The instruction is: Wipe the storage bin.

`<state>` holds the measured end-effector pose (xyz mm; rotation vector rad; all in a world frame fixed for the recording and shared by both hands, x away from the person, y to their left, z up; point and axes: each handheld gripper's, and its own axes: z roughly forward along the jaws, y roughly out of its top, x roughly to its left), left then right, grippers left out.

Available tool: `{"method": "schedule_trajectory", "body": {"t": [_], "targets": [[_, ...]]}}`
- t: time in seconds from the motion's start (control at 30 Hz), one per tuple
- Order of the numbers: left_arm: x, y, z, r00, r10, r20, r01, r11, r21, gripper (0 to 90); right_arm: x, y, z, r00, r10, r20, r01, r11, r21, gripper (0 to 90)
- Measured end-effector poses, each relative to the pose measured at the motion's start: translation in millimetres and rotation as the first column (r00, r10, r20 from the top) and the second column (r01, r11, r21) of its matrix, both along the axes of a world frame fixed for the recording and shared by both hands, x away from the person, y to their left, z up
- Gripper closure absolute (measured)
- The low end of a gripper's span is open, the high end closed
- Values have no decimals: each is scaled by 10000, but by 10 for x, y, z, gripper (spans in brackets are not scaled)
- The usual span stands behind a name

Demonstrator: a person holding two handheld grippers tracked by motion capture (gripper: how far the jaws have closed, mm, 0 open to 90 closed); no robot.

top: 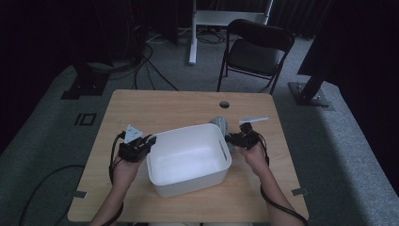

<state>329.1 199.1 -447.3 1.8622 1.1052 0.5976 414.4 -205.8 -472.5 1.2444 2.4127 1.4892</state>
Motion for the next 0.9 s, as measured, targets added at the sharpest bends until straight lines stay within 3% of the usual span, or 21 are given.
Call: {"method": "schedule_trajectory", "body": {"t": [0.07, 0.23, 0.33, 0.53, 0.7, 0.9], "targets": [[1, -5, 1, 10000, -8, 6, 8, 10000, 23, 783, -5, -30, 76, 9997, 47, 228, -56, 9993, 383, 771], [1, -11, 3, 10000, 22, 3, -22, 10000, 75, 782, 13, 23, 100, 9991, 238, 340, -233, 9996, -151, 773], [0, -12, 2, 10000, 36, 11, -36, 10000, 79, 782, 35, 56, 27, 9995, 285, 167, -275, 9981, -554, 773], [-1, -15, 1, 10000, 53, 21, -53, 10000, 78, 781, 82, 95, -192, 9989, 281, -386, -315, 9953, -912, 773], [-1, -10, 1, 10000, 30, 13, -30, 10000, 45, 781, 111, 86, -339, 9972, 232, -705, -287, 9965, -786, 772], [-6, -11, 0, 10000, 37, 26, -37, 10000, 34, 781, 50, 2, -253, 9991, -142, -405, 118, 9981, -610, 770]]}}
